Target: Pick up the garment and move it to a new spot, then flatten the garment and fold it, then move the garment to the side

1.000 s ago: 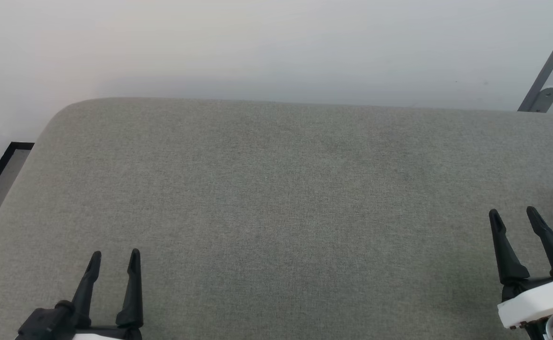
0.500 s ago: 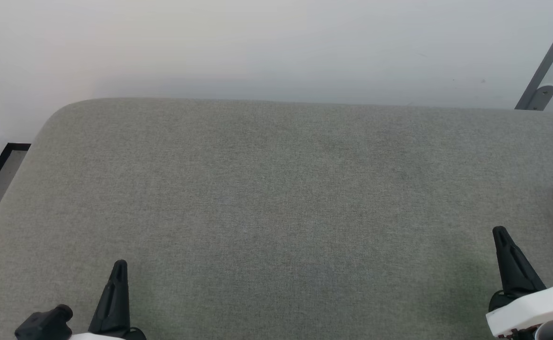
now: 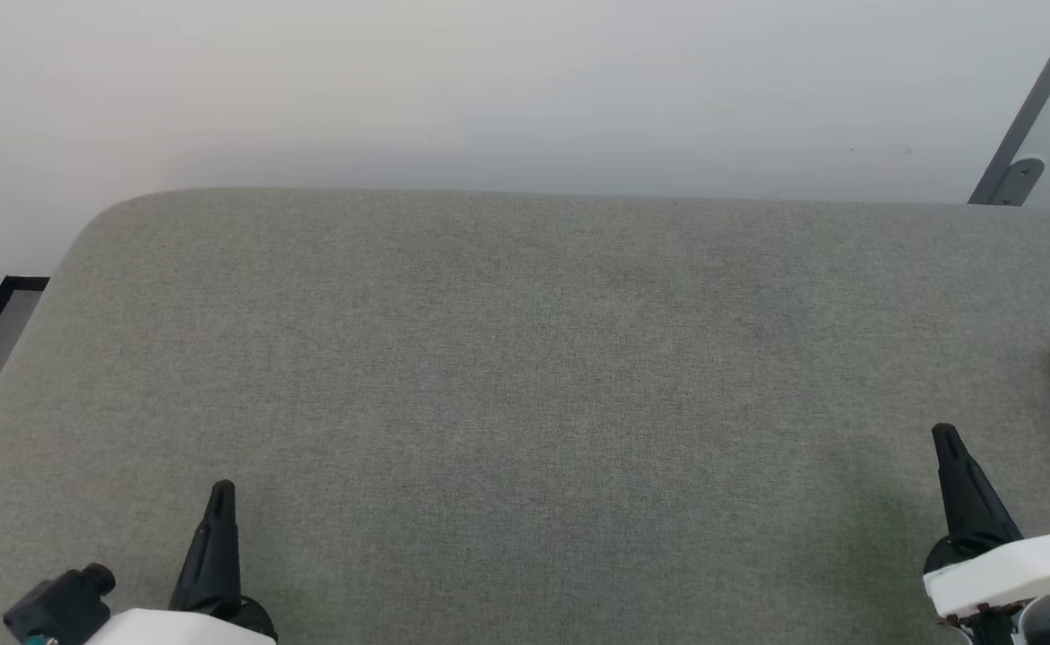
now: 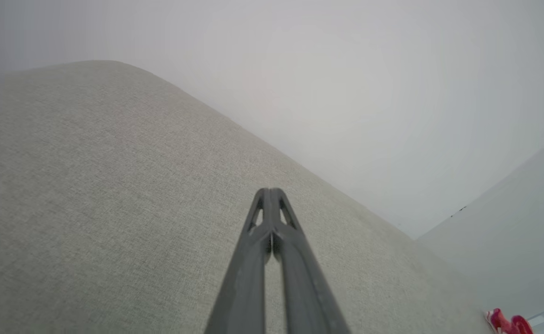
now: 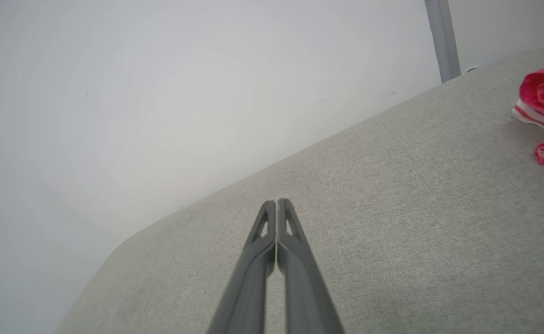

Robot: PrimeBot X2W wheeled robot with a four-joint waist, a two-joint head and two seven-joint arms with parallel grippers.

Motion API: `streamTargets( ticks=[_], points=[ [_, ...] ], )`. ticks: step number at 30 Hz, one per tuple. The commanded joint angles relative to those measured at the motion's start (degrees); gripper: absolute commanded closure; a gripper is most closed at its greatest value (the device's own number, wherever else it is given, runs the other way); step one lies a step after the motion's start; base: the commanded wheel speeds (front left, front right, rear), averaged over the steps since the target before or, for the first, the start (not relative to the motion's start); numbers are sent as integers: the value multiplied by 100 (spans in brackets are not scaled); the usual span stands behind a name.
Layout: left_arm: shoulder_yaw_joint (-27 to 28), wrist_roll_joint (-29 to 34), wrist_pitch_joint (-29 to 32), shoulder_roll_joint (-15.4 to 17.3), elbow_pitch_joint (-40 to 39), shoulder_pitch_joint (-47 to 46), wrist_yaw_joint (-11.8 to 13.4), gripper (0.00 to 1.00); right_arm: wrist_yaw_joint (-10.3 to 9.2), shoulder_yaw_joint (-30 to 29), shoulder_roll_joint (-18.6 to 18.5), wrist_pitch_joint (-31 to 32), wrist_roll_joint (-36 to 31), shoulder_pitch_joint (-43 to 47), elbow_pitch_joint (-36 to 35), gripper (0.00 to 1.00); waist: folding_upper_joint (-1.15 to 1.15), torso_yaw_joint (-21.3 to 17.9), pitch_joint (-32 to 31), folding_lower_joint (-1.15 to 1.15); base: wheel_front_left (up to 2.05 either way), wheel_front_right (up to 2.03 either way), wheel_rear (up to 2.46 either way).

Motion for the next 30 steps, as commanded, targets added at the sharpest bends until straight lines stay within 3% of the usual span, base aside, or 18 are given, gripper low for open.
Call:
streamTargets(
  ticks=[1,30],
  points=[
    [37,-226,60,16,-42,-164,3,100,0,-46,0,46,181,-179,-53,100,0,-6,0,0,0,0,0],
    [158,-2192,578,-82,189,-538,2,100,0,-201,365,449,1928,-382,122,100,0,-133,3,0,0,0,0]
  ],
)
